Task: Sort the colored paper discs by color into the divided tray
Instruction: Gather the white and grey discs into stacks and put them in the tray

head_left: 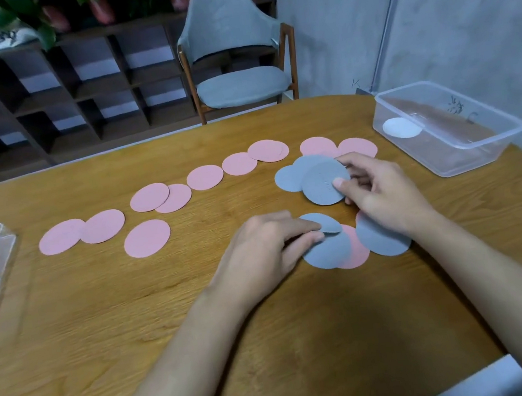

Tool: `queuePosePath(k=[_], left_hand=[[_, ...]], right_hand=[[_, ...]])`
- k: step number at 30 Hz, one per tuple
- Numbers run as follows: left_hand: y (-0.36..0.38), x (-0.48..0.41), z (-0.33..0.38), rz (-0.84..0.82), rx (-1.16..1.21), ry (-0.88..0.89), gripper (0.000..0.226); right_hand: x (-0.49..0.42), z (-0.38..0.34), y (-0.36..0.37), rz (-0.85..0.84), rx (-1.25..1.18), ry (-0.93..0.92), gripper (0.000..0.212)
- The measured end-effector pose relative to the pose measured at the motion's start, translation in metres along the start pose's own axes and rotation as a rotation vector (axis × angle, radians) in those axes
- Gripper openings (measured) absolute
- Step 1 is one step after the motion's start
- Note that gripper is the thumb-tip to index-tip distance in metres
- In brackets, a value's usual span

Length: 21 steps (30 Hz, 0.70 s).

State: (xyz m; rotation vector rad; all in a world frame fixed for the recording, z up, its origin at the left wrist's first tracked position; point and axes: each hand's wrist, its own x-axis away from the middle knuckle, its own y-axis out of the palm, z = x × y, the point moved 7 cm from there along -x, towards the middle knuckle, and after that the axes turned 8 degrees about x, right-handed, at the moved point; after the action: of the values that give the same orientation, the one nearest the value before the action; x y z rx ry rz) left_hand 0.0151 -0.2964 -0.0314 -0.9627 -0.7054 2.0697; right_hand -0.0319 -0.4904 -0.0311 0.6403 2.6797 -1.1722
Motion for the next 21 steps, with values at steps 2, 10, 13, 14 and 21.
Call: queuePosePath(k=[2,10,13,14,21], left_hand=[[-0.003,0.000,-0.001,0.048,0.095,-0.023,0.022],[-0.013,0.000,-0.014,0.261,0.298,-0.210,0.014],[-0.017,0.000,-0.019,0.379,0.436,-0.273,0.034],[-0.019,-0.001,-0.020,0.411,0.435,-0.283,0.041],[-0.018,-0.004,-0.025,0.429,0.329,-0.346,0.039]], right_hand=[[0.000,0.000,-0.002,0.013,-0.019,0.004,0.021],[0.001,-0.005,0.002,-0.032,-0.063,-0.009,0.030],[0.003,-0.011,0.007,-0.095,-0.072,-0.049,0.037],[0.004,-0.012,0.009,-0.111,-0.062,-0.057,0.039],[0.005,-0.010,0.021,-0.204,-0.108,-0.041,0.041]])
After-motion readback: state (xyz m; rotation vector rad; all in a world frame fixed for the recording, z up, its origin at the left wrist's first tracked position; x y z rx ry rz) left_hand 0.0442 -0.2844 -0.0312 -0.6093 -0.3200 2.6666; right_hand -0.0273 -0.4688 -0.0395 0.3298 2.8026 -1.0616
